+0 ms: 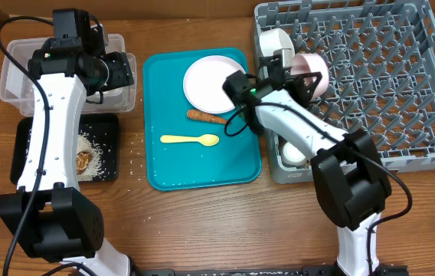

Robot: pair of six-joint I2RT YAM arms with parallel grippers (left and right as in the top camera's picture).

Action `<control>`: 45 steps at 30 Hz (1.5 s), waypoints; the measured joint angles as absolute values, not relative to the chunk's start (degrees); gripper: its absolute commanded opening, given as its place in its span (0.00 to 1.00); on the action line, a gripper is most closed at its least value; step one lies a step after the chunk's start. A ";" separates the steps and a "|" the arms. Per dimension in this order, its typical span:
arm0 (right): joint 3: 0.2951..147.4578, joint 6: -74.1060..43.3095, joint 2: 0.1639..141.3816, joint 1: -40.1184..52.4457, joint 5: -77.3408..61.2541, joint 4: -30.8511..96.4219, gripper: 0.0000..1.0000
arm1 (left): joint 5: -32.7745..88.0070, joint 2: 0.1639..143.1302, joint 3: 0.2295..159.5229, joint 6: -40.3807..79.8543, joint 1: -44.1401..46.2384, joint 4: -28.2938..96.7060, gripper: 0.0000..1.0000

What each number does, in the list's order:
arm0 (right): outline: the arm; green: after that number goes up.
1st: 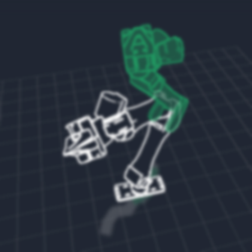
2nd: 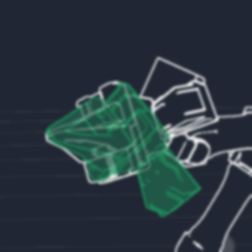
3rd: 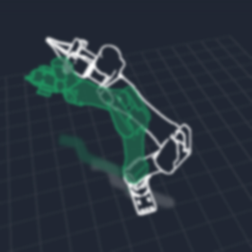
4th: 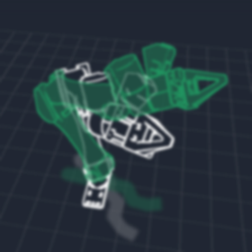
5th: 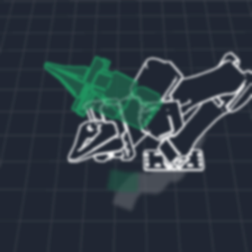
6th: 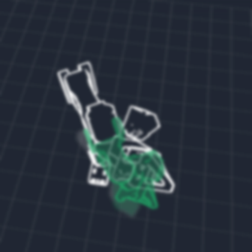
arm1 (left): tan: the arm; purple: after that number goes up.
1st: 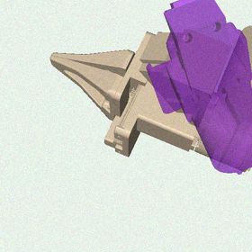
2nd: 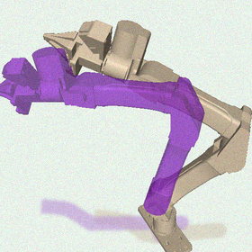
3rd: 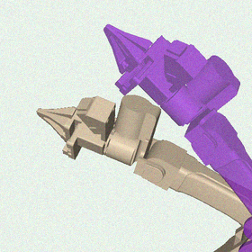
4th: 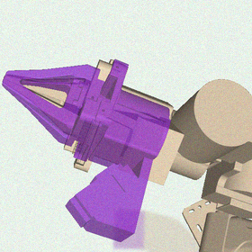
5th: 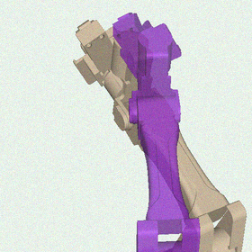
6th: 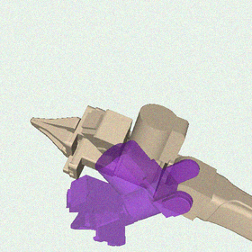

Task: Sort waste into correct bins and load items into the dishwasher
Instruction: 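Grasp the edge of the white plate with the right gripper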

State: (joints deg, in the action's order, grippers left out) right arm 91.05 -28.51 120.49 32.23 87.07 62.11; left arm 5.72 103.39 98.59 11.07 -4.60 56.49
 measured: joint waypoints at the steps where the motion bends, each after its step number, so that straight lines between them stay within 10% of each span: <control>1: 90.96 -28.49 120.49 32.97 86.85 62.13 0.05 | 5.74 103.39 98.59 11.09 -4.60 56.49 0.71; 15: 90.19 -26.68 120.49 39.44 82.35 64.07 0.89 | 5.72 103.39 98.59 11.07 -4.60 56.47 0.72; 29: 107.59 -23.03 118.15 41.23 60.03 62.57 0.99 | 5.72 103.39 98.59 11.09 -4.60 56.49 0.74; 33: 113.36 -17.69 115.33 41.23 38.30 60.16 0.81 | 5.72 103.39 98.59 11.09 -4.60 56.51 0.74; 45: 108.25 -30.39 118.87 39.40 16.23 54.02 0.67 | 5.72 103.39 98.59 11.29 -4.60 56.99 0.75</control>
State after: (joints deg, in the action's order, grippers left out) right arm 108.25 -30.39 118.87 39.40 16.23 54.02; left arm 5.72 103.39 98.59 11.29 -4.60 56.99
